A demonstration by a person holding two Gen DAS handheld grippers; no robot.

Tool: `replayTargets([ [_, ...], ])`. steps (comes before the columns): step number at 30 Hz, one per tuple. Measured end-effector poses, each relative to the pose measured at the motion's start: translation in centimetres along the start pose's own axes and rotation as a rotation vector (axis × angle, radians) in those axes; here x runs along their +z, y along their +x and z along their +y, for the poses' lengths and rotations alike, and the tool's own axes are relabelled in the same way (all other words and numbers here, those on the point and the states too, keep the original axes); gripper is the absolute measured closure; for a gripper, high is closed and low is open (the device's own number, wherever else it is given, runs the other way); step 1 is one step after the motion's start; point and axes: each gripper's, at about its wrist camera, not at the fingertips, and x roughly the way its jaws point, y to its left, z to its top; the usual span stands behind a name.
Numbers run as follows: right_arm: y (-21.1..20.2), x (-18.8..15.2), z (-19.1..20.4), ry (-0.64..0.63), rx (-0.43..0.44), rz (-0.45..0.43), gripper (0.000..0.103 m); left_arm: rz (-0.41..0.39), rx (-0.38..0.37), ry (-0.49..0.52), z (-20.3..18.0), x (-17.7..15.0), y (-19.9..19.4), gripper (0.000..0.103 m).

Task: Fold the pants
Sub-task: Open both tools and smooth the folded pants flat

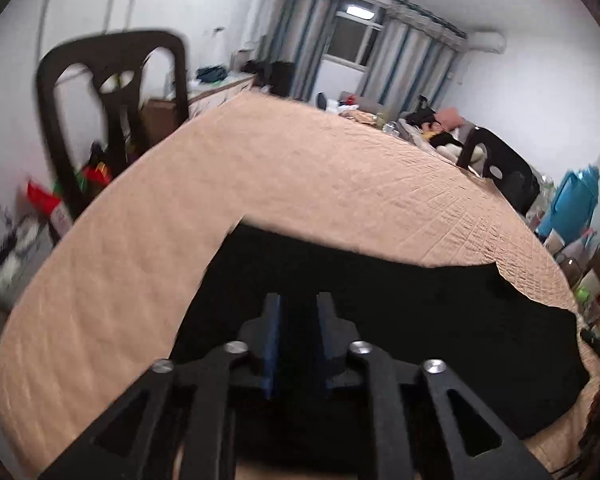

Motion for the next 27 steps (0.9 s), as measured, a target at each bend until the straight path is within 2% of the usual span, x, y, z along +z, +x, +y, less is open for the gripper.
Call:
replayTargets([
  [3, 2.5, 1.6, 0.6, -0.027, -0.025, 0.036, 0.078, 0.021, -0.009, 0.052, -1.4, 1.7, 2.4, 0.072],
  [7, 5.5, 2.6, 0.0, -0.031, -0.070, 0.106, 0.078, 0.093, 0.059, 0.083, -1.6, 2.2, 6.0, 0.073],
  [8, 6.3, 2.6, -0.5, -0.015, -0.094, 0.129, 0.078, 0.107, 0.052, 0.065, -1.1, 2.1, 6.4, 0.073],
  [9, 6.5, 2.5, -0.9, -0.010, -0.092, 0.128, 0.078, 0.093, 0.031, 0.052, -0.8, 2.2, 6.0, 0.072],
  [11, 6.0, 2.4, -1.2, -0.023, -0.087, 0.117, 0.078, 0.094, 0.066, 0.056, -0.1, 2.1, 5.6, 0.072],
  [14, 5.0, 2.1, -1.5, -0.021, -0.117, 0.091, 0.078, 0.088, 0.065, 0.033, 0.8, 1.9, 4.8, 0.072],
  [16, 3.6, 1.5, -1.6, -0.002, -0.085, 0.074, 0.078, 0.066, 0.098, 0.056, 0.7, 1.6, 3.7, 0.072],
  [20, 0.7, -0.4, 0.2, -0.038, -0.011, 0.035, 0.076, 0.053, 0.059, 0.058, 0.2, 0.2, 1.3, 0.072],
  [23, -0.4, -2.1, 1.8, -0.072, 0.035, 0.045, 0.075, 0.036, 0.050, 0.065, 0.0, -1.7, -0.5, 0.072],
  [27, -1.2, -4.5, 3.6, -0.129, 0.093, 0.070, 0.075, 0.052, 0.052, 0.072, 0.3, -3.7, -1.3, 0.072],
])
